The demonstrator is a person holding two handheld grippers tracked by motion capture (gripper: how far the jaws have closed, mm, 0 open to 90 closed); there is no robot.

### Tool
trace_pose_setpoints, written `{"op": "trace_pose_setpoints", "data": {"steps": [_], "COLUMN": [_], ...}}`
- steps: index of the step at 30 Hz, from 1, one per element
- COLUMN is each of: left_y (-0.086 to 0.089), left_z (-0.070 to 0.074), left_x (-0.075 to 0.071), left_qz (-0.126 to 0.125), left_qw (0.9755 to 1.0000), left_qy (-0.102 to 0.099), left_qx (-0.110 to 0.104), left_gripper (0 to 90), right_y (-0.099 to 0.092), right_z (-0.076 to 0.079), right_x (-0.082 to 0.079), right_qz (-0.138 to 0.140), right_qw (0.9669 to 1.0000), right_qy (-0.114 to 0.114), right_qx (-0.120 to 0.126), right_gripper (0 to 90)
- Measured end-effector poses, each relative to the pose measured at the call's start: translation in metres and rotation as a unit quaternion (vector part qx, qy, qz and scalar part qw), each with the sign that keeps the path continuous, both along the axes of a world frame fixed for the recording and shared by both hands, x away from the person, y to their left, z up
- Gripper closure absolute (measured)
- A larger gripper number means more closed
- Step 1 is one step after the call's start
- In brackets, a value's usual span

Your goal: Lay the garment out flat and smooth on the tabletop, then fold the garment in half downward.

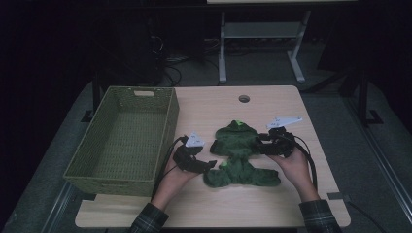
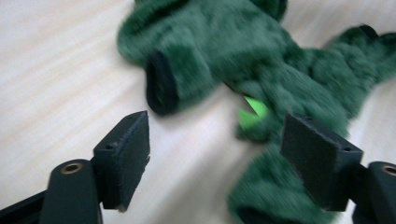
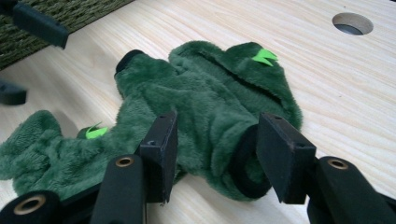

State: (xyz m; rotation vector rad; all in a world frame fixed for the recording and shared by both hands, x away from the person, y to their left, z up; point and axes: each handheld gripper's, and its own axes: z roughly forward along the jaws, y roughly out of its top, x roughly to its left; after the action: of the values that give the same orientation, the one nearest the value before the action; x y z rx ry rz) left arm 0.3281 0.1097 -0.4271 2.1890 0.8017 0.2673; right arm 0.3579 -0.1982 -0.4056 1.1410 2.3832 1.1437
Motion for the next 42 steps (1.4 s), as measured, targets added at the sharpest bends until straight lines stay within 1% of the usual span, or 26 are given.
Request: {"op": "trace_pose_setpoints", "data": {"steps": [1,2,3,6,8,10,13,16,18,20,22,23,25,27,28,30,31,32,33,35,37,38,39,40,41,42], "left_y": [0.001,0.001,0.001,0.003,0.003,0.004,0.004,0.006,0.008,0.01,0.016,0.016,0.016,0.016,0.016,0.016,0.016,0.016,0.016,0.017,0.019,0.019,0.02,0.02,0.02,0.021], "left_z": [-0.004,-0.006,-0.006,-0.011,-0.014,-0.017,-0.024,-0.03,-0.033,-0.035,-0.037,-0.037,-0.039,-0.042,-0.042,-0.045,-0.045,-0.046,-0.047,-0.048,-0.05,-0.05,-0.05,-0.05,-0.05,-0.05], "left_x": [-0.01,-0.014,-0.014,-0.026,-0.034,-0.042,-0.053,-0.062,-0.067,-0.071,-0.077,-0.077,-0.083,-0.086,-0.086,-0.089,-0.089,-0.088,-0.088,-0.088,-0.087,-0.086,-0.085,-0.085,-0.085,-0.084], "left_qz": [-0.002,-0.006,-0.006,-0.01,-0.01,-0.008,-0.008,-0.01,-0.012,-0.013,-0.013,-0.013,-0.016,-0.018,-0.018,-0.019,-0.019,-0.02,-0.022,-0.025,-0.031,-0.035,-0.042,-0.042,-0.044,-0.046], "left_qw": [1.0,0.9999,0.9999,0.9999,0.9998,0.9996,0.9997,0.9996,0.9992,0.9994,0.9991,0.9991,0.9992,0.999,0.999,0.999,0.999,0.9987,0.9984,0.9986,0.9989,0.9988,0.9986,0.9986,0.9984,0.9984], "left_qy": [-0.003,-0.005,-0.005,-0.005,-0.01,-0.021,-0.02,-0.016,-0.023,-0.016,-0.021,-0.021,-0.021,-0.022,-0.022,-0.021,-0.021,-0.022,-0.023,-0.025,-0.021,-0.02,-0.02,-0.02,-0.02,-0.019], "left_qx": [0.005,0.01,0.01,0.011,0.011,0.014,0.012,0.019,0.03,0.027,0.033,0.033,0.031,0.035,0.035,0.036,0.036,0.041,0.046,0.039,0.029,0.028,0.027,0.027,0.028,0.027], "left_gripper": [20.4,18.8,17.4,15.2,13.2,13.1,12.9,12.6,12.6,12.6,12.5,12.5,12.5,12.5,12.5,12.5,12.5,12.5,12.5,12.5,12.5,12.5,12.5,12.5,12.5,12.5], "right_y": [0.001,0.003,0.003,0.01,0.015,0.017,0.019,0.022,0.025,0.03,0.036,0.036,0.046,0.054,0.054,0.066,0.066,0.074,0.074,0.081,0.089,0.093,0.101,0.101,0.11,0.11], "right_z": [0.0,0.0,0.0,-0.001,-0.003,-0.003,-0.003,-0.002,-0.001,-0.001,-0.002,-0.002,-0.004,-0.005,-0.005,-0.007,-0.007,-0.009,-0.009,-0.01,-0.011,-0.011,-0.012,-0.012,-0.015,-0.015], "right_x": [-0.002,-0.004,-0.004,-0.01,-0.014,-0.015,-0.017,-0.021,-0.025,-0.03,-0.037,-0.037,-0.043,-0.049,-0.049,-0.058,-0.058,-0.062,-0.062,-0.066,-0.069,-0.07,-0.073,-0.073,-0.075,-0.075], "right_qz": [0.004,0.007,0.007,0.017,0.022,0.027,0.034,0.04,0.045,0.049,0.054,0.054,0.065,0.075,0.075,0.095,0.095,0.104,0.104,0.114,0.125,0.131,0.145,0.145,0.157,0.157], "right_qw": [1.0,0.9999,0.9999,0.9998,0.9997,0.9996,0.9994,0.9991,0.9989,0.9987,0.9985,0.9985,0.9978,0.9971,0.9971,0.9955,0.9955,0.9946,0.9946,0.9935,0.9921,0.9913,0.9894,0.9894,0.9876,0.9876], "right_qy": [-0.001,-0.008,-0.008,-0.005,-0.006,-0.004,-0.002,0.002,0.003,0.003,-0.005,-0.005,0.002,0.007,0.007,0.0,0.0,0.001,0.001,-0.001,0.001,0.002,0.002,0.002,0.003,0.003], "right_qx": [0.004,0.006,0.006,-0.004,-0.004,-0.005,0.0,0.009,0.013,0.012,0.009,0.009,0.006,0.009,0.009,0.006,0.006,0.006,0.006,0.005,0.009,0.011,0.014,0.014,0.012,0.012], "right_gripper": [48.7,48.8,48.8,48.6,48.6,48.6,48.7,49.2,49.7,50.1,51.8,51.8,52.4,52.9,52.9,54.1,54.1,56.1,56.1,58.7,61.1,62.4,64.2,64.2,66.2,66.2]}}
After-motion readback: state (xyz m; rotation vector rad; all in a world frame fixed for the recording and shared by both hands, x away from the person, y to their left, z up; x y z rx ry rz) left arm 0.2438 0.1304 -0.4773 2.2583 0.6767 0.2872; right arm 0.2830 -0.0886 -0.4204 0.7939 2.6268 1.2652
